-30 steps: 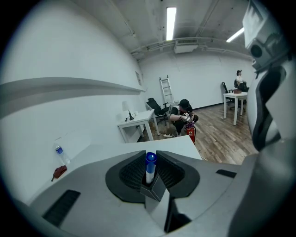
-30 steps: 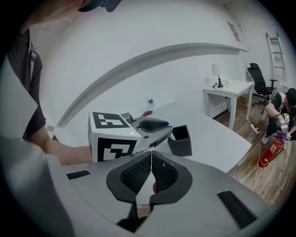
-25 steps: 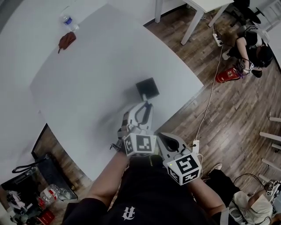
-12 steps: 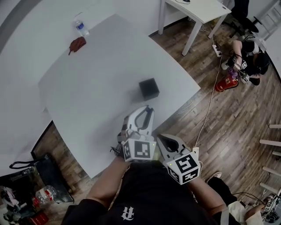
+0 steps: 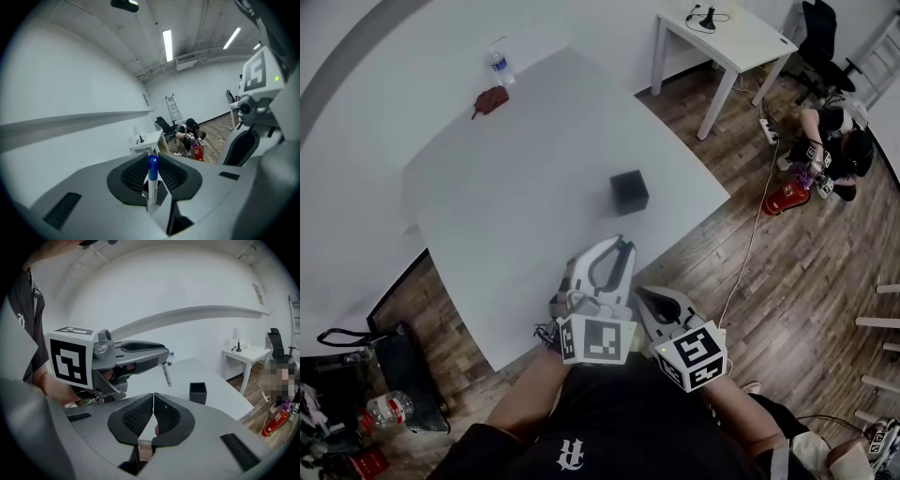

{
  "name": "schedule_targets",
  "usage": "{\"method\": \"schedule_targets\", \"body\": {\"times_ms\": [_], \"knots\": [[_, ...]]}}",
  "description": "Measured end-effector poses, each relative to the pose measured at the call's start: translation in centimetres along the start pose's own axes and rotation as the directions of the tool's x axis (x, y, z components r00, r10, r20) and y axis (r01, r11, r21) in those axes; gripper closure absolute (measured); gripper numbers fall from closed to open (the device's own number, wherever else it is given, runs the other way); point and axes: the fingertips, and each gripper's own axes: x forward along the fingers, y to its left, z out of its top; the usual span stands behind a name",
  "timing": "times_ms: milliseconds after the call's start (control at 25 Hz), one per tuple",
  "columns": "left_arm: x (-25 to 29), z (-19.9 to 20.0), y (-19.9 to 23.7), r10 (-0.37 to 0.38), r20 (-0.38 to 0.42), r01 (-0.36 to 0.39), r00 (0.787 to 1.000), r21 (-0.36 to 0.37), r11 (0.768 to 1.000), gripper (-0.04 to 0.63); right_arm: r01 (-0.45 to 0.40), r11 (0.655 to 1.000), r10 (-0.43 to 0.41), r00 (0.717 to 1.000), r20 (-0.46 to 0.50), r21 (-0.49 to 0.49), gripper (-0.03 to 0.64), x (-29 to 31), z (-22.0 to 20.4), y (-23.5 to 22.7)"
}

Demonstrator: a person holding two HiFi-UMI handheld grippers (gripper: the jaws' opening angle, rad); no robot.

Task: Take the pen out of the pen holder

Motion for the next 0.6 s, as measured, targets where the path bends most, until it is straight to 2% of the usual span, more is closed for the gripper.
{"method": "schedule_targets", "body": {"times_ms": [600], "knots": [[-7.0, 4.3, 0.5, 0.036, 0.056, -0.035, 0.998, -0.027, 0.999, 0.525, -0.049, 0.996, 0.051, 0.998, 0.032, -0.075, 0.601, -1.1, 1.4, 4.1]]}}
